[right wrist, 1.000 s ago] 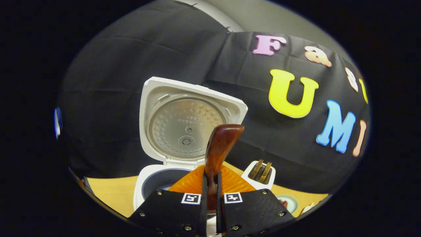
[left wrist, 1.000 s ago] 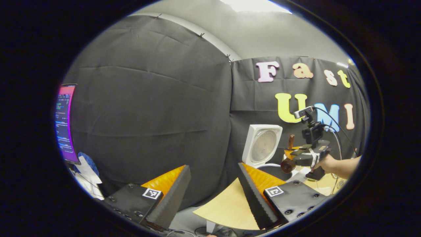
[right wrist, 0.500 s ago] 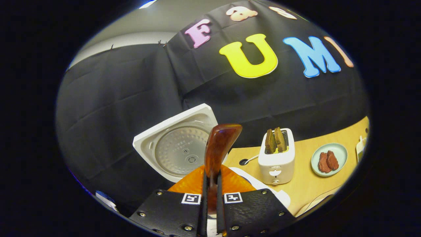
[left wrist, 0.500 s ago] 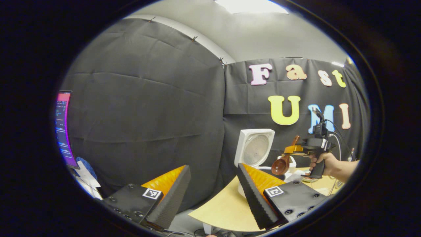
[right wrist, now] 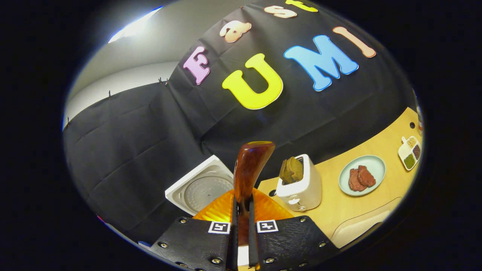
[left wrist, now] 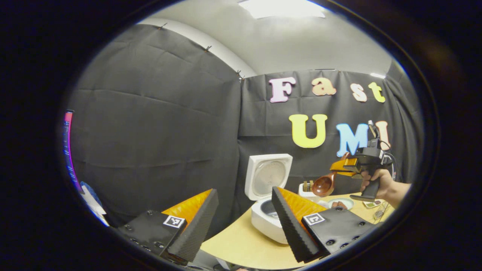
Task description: Close the left gripper, press the button to open the rice cooker; take a wooden spoon from the chopstick holder with the right hand, scoop a spoonful of rice and pour it into the rice cooker, then put the wooden spoon back into the chopstick holder.
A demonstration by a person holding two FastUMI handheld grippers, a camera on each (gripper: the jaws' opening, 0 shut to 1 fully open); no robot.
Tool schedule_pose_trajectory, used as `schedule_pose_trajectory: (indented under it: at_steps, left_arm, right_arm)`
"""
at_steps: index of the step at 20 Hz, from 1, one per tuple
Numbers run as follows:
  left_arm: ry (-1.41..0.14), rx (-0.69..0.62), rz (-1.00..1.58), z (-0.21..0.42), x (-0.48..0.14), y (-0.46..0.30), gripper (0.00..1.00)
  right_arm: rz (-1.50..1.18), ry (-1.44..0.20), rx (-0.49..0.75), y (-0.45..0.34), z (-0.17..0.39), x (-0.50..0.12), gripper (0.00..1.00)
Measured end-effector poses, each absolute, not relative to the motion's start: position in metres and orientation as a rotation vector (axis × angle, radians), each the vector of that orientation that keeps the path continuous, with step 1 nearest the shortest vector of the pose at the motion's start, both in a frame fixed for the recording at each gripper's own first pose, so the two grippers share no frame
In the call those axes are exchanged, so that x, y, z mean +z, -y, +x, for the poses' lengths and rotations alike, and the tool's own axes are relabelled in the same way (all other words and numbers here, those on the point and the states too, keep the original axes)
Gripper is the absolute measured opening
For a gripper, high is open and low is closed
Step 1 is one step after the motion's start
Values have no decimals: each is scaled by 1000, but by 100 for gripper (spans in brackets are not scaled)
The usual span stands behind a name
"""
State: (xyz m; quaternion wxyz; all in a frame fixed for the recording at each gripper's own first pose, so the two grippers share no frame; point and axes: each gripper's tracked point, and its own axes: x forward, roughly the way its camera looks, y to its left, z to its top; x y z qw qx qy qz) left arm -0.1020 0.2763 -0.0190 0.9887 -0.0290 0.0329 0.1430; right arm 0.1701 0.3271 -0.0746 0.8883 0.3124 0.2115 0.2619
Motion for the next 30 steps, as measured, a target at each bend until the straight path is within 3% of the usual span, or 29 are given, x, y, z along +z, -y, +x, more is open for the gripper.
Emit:
schedule_pose_trajectory:
  at_steps: [4, 5, 7, 8, 20, 28, 29, 30]
  left_arm:
    - [-43, 239, -77, -84, -9, -239, 100]
    - [-40, 226, -76, -80, -8, -229, 93]
    - [-35, 204, -73, -74, -6, -213, 93]
    - [-34, 192, -77, -70, -5, -205, 100]
    - [-15, 50, -94, -25, 9, -111, 100]
    - [-24, -5, -75, -12, 14, -59, 100]
    - [-26, -8, -70, -11, 14, -54, 93]
    - [-26, -11, -66, -9, 15, -50, 98]
  right_arm:
    - [654, -421, 484, -272, 175, -71, 11]
    - [646, -415, 467, -257, 177, -71, 11]
    - [619, -406, 426, -225, 180, -75, 11]
    - [608, -401, 406, -211, 181, -75, 11]
    - [557, -383, 135, -37, 180, -105, 11]
    - [378, -389, -18, 48, 165, -142, 11]
    - [357, -398, -32, 55, 164, -149, 11]
    - [341, -406, -43, 62, 159, -155, 11]
